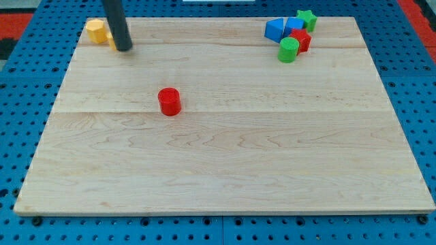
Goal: Keep the red circle at the center left corner
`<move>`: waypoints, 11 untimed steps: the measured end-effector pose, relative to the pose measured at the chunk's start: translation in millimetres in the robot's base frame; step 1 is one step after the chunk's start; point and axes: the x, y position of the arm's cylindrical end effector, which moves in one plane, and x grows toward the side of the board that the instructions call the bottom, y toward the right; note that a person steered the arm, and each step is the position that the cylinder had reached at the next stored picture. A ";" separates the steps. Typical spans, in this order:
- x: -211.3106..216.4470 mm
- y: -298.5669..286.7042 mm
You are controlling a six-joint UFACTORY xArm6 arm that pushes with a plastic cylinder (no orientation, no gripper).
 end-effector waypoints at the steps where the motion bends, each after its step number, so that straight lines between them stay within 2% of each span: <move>1: 26.4 38.5; 2: 57.9 152.1; 3: 158.1 168.2; 4: 180.0 148.6; 5: 150.3 48.8; 6: 144.8 5.6; 7: 188.9 36.7; 8: 159.6 -10.4; 9: 88.0 -15.5; 10: 100.0 7.3; 11: 168.1 14.9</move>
